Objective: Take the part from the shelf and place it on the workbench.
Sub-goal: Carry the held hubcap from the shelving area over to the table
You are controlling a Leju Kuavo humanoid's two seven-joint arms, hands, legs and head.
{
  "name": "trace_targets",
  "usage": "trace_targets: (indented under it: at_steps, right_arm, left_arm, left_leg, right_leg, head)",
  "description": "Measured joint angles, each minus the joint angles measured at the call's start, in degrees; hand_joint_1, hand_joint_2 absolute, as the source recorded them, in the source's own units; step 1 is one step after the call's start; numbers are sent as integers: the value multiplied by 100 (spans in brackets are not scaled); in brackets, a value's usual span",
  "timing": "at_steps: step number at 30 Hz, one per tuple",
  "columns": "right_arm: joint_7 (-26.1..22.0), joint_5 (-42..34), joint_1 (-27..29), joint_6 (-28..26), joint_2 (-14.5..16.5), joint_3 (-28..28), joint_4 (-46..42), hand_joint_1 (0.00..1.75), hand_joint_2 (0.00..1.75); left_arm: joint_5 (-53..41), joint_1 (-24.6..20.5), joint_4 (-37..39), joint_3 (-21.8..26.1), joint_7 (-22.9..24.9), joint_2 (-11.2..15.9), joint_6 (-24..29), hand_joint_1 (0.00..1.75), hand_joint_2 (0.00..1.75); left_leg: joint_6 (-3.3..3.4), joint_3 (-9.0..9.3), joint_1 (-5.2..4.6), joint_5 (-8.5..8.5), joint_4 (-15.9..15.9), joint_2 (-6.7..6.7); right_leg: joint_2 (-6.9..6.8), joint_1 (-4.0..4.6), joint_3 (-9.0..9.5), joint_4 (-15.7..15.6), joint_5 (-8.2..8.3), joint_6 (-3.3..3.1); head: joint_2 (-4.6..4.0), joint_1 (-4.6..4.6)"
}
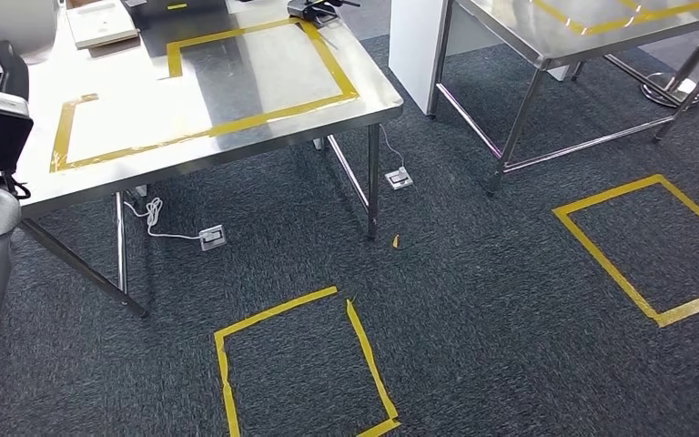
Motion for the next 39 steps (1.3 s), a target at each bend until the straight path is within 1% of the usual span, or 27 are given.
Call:
trace_targets:
  at_steps: [1,2,3,4,5,6,7,10,15,20,28,33,36,37,39]
  right_arm:
    - [1,-15,3,-1,1,-20,0,0,0]
    - [1,-28,3,-1,1,-36,0,0,0]
    - [1,-39,2,-1,1,-47,0,0,0]
    - [1,-46,0,-1,1,-58,0,0,0]
    - [0,-50,-1,-1,1,-67,0,0,0]
    - [0,-51,-1,-2,1,-76,0,0,0]
    - [1,-51,1,-2,0,-88,0,0,0]
    - [1,-49,3,-2,-2,-116,0,0,0]
    - [0,-28,-2,-2,-2,-132,0,0,0]
    - [0,-8,0,-2,-2,-143,0,0,0]
    - [0,-8,0,-5,-2,-150,0,0,0]
    - [0,-8,0,-11,1,-152,0,0,0]
    - [0,-5,-1,-11,1,-152,0,0,0]
    - [0,-3,-1,-11,1,-152,0,0,0]
    - [1,4,-4,-11,-1,-152,0,0,0]
  left_arm:
    - [5,13,19,0,10,0,-1,175,175]
    - [8,18,33,0,25,0,-1,175,175]
    - [8,15,41,0,38,0,-1,175,175]
    - [8,4,47,0,46,0,1,175,175]
    - [7,-10,51,0,51,-1,3,175,175]
    - [7,-22,56,0,55,-3,8,175,175]
    - [6,-29,63,0,58,-4,11,175,175]
    - [6,-25,79,-1,75,-7,39,175,175]
    - [4,13,63,0,111,-5,73,175,175]
    - [-16,64,43,0,126,-2,73,175,175]
    - [-33,64,39,0,153,-4,115,175,175]
    - [-50,65,34,2,170,-4,124,175,175]
    - [-48,66,29,10,164,3,125,175,175]
    - [-41,66,22,15,156,12,125,175,175]
    - [-25,67,-8,34,134,36,123,175,175]
  left_leg:
    - [-3,-28,2,34,61,6]
    - [2,58,2,169,-110,13]
    - [13,239,2,362,-466,26]
    - [30,446,-5,509,-872,51]
    - [61,619,-18,611,-1204,68]
    - [89,730,-25,660,-1421,80]
    - [110,773,-33,657,-1507,81]
    - [149,776,-40,679,-1525,49]
    - [214,772,-48,674,-1523,39]
    - [230,767,-53,671,-1514,39]
    - [229,768,-49,672,-1514,41]
    - [241,763,-62,663,-1501,40]
    - [269,754,-79,648,-1496,39]
    - [286,752,-86,644,-1500,38]
    - [337,790,-68,662,-1559,35]
  right_leg:
    - [-15,0,1,1,-3,-1]
    - [-28,0,4,3,-6,3]
    - [-39,0,11,6,-12,10]
    - [-48,6,16,9,-19,25]
    - [-57,16,17,14,-26,50]
    - [-63,30,16,21,-34,71]
    - [-67,47,12,22,-34,67]
    - [-78,66,26,-7,-18,27]
    - [-88,60,64,-77,10,110]
    - [-88,54,66,-91,20,172]
    - [-88,55,64,-90,21,176]
    - [-95,38,64,-92,25,197]
    - [-99,21,65,-96,23,228]
    - [-103,15,67,-103,22,244]
    - [-100,16,66,-84,-6,287]
  head:
    - [0,0]
    - [0,-1]
    - [0,-1]
    - [0,1]
    - [0,2]
    - [0,4]
    - [0,7]
    - [0,10]
    - [0,9]
    - [0,8]
    - [0,8]
    - [0,7]
    - [0,6]
    - [0,6]
    - [0,9]
